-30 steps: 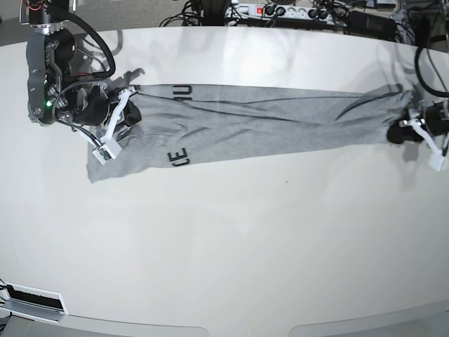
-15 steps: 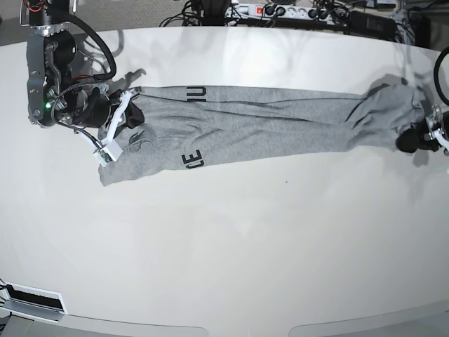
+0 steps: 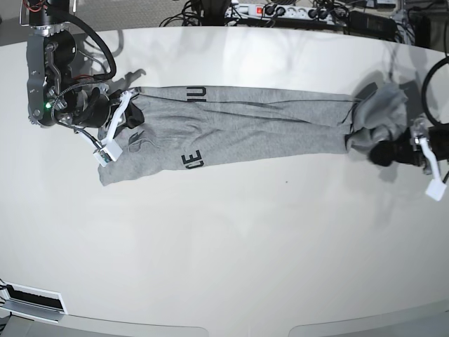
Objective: Layout the t-shirt on the table in an organized manner, then fold the t-shirt properly
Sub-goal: 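Fold the strip end held by the left gripper toward the right gripper, then grasp the folded bundle end with the right gripper and lift it, then fold the lifted bundle over onto itself with both grippers, then release the folded shirt and pull both grippers away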
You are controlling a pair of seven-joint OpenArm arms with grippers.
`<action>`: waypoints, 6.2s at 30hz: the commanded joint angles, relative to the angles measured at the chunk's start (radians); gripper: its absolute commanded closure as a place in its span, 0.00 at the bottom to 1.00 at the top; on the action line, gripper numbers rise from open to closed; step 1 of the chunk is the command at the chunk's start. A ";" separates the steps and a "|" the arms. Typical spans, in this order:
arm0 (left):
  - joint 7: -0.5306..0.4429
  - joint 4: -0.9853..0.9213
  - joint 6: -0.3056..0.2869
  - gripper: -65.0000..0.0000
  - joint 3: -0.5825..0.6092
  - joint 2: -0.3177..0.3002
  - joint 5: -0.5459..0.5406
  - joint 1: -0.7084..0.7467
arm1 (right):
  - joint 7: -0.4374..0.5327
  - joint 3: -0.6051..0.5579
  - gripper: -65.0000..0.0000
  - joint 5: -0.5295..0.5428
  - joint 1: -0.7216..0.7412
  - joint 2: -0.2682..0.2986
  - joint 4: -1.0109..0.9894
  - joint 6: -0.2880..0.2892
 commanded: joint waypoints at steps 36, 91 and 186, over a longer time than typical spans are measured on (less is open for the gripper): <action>-0.004 0.071 -0.007 0.42 0.157 0.400 -0.026 -0.096 | -0.004 0.004 0.79 0.011 0.043 0.012 0.013 0.023; 0.024 0.079 -0.007 1.00 -0.244 0.006 0.000 0.034 | -0.330 0.330 1.00 0.473 0.127 0.040 -0.054 0.055; -0.576 0.200 0.015 1.00 0.843 0.225 1.092 -0.193 | -0.191 -0.519 1.00 0.214 0.336 0.112 -0.098 0.045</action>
